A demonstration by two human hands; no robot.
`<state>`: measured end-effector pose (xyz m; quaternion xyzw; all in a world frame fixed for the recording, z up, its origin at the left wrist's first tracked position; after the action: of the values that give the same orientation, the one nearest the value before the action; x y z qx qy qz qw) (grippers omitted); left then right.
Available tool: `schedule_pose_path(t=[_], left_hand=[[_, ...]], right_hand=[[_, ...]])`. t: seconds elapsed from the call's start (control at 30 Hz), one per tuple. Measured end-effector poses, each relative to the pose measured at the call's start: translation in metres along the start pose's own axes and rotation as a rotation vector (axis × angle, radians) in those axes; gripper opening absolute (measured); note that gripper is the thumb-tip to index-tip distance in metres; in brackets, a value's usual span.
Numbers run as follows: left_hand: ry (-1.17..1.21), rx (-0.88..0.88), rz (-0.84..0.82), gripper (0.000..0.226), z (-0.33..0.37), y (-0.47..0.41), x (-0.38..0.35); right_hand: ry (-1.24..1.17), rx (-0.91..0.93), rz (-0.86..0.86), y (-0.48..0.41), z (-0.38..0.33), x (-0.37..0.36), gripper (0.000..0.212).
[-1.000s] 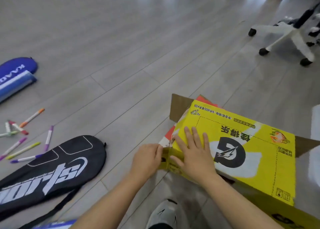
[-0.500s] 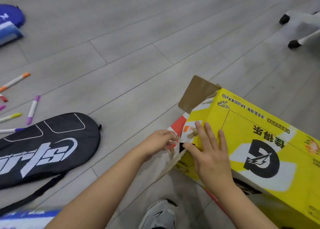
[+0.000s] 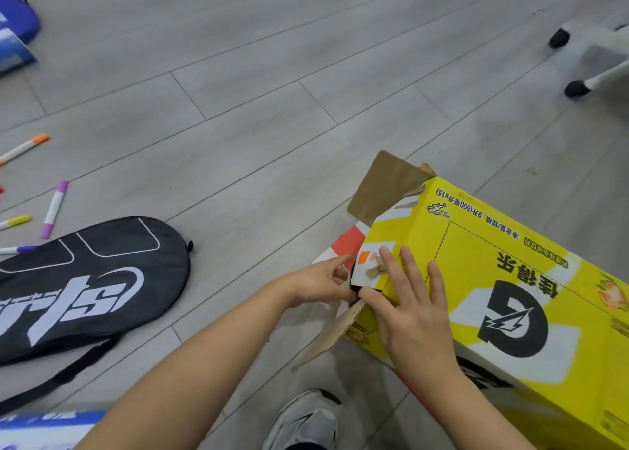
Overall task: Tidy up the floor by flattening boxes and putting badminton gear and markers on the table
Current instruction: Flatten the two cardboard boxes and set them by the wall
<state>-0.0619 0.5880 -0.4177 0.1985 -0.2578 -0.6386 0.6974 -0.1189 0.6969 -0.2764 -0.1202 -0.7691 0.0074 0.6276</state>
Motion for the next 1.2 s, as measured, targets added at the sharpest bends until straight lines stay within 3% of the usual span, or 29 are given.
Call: schedule_pose_path(t=[0.07, 0.13, 0.17, 0.27, 0.37, 0.5, 0.6, 0.73, 0.9, 1.07, 1.2], left_hand=[[0.05, 0.007, 0.034, 0.051, -0.007, 0.001, 0.009], [0.035, 0.051, 0.128, 0.048, -0.022, 0.002, 0.024], [-0.058, 0.08, 0.182, 0.052, -0.029, 0.003, 0.031], [-0.627, 0.125, 0.402, 0.065, -0.034, 0.004, 0.047], [-0.951, -0.093, 0.592, 0.048, -0.009, 0.002, 0.043], [-1.088, -0.29, 0.61, 0.027, 0.026, 0.003, 0.032], [-0.842, -0.173, 0.528, 0.037, 0.035, 0.001, 0.028], [-0.062, 0.005, 0.317, 0.038, 0.023, 0.002, 0.017], [0.325, 0.002, 0.46, 0.023, 0.016, 0.017, 0.03], [0.331, -0.035, 0.609, 0.023, 0.03, 0.029, 0.063], [0.131, -0.036, 0.656, 0.049, 0.047, 0.029, 0.075]], right_hand=[[0.002, 0.0, 0.001, 0.002, 0.001, 0.0, 0.021], [0.0, 0.001, -0.007, 0.006, 0.004, 0.001, 0.022], [-0.002, 0.001, -0.012, 0.007, 0.005, 0.001, 0.022], [-0.003, 0.003, -0.023, 0.007, 0.004, 0.001, 0.02], [-0.003, 0.005, -0.017, 0.006, 0.003, 0.0, 0.019], [-0.008, 0.016, -0.002, 0.008, 0.005, 0.001, 0.019], [-0.004, 0.026, -0.007, 0.011, 0.003, -0.001, 0.021], [0.01, 0.026, 0.0, 0.016, 0.002, -0.001, 0.022], [0.003, 0.017, 0.015, 0.011, 0.01, -0.01, 0.021], [-0.056, -0.05, -0.031, -0.004, 0.037, -0.037, 0.022], [-0.088, -0.194, -0.105, -0.009, 0.062, -0.059, 0.034]])
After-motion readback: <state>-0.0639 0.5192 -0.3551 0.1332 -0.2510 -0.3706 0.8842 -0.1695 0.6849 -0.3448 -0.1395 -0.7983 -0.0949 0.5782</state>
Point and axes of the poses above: each hand's wrist, its own y-axis away from the middle knuckle, its own x-axis out of the back of the hand, z = x × y, the point moved 7 cm from there along -y, towards the middle knuckle, and after that the axes turned 14 degrees about -y, right-handed, at the moved point
